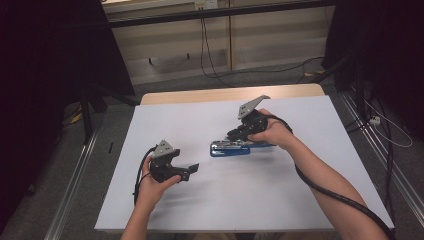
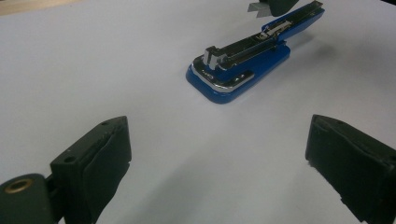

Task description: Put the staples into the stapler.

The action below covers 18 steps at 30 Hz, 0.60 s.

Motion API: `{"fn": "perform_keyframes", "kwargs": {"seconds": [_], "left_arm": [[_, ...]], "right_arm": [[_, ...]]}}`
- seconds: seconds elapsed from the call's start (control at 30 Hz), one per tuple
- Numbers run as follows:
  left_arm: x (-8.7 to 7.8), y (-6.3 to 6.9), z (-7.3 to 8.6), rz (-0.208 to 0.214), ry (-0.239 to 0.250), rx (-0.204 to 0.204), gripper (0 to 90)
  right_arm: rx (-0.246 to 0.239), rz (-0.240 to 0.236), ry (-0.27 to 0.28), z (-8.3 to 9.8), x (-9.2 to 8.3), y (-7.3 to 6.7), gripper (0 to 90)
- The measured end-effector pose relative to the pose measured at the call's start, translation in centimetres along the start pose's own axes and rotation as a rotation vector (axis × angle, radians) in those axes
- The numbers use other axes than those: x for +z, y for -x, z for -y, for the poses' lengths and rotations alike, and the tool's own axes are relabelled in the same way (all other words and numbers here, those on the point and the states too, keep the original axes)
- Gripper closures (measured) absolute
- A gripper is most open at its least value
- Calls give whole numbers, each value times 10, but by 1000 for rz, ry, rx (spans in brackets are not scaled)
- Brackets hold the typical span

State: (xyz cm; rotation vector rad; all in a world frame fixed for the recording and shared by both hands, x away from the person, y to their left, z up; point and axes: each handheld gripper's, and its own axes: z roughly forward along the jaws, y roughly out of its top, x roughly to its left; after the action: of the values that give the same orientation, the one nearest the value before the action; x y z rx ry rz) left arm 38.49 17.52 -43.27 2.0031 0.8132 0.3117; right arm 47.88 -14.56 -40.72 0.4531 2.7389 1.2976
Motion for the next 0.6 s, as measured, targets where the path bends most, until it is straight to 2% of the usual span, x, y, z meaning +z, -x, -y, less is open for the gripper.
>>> {"fn": "perform_keyframes", "kwargs": {"seconds": [0.43,0.6], "left_arm": [[0,1,0,2,0,-2,71],[0,1,0,-4,-4,10,71]], "right_arm": [[-9,-16,-12,-5,9,2,792],[-12,-17,-14,-6,11,2,792]]}}
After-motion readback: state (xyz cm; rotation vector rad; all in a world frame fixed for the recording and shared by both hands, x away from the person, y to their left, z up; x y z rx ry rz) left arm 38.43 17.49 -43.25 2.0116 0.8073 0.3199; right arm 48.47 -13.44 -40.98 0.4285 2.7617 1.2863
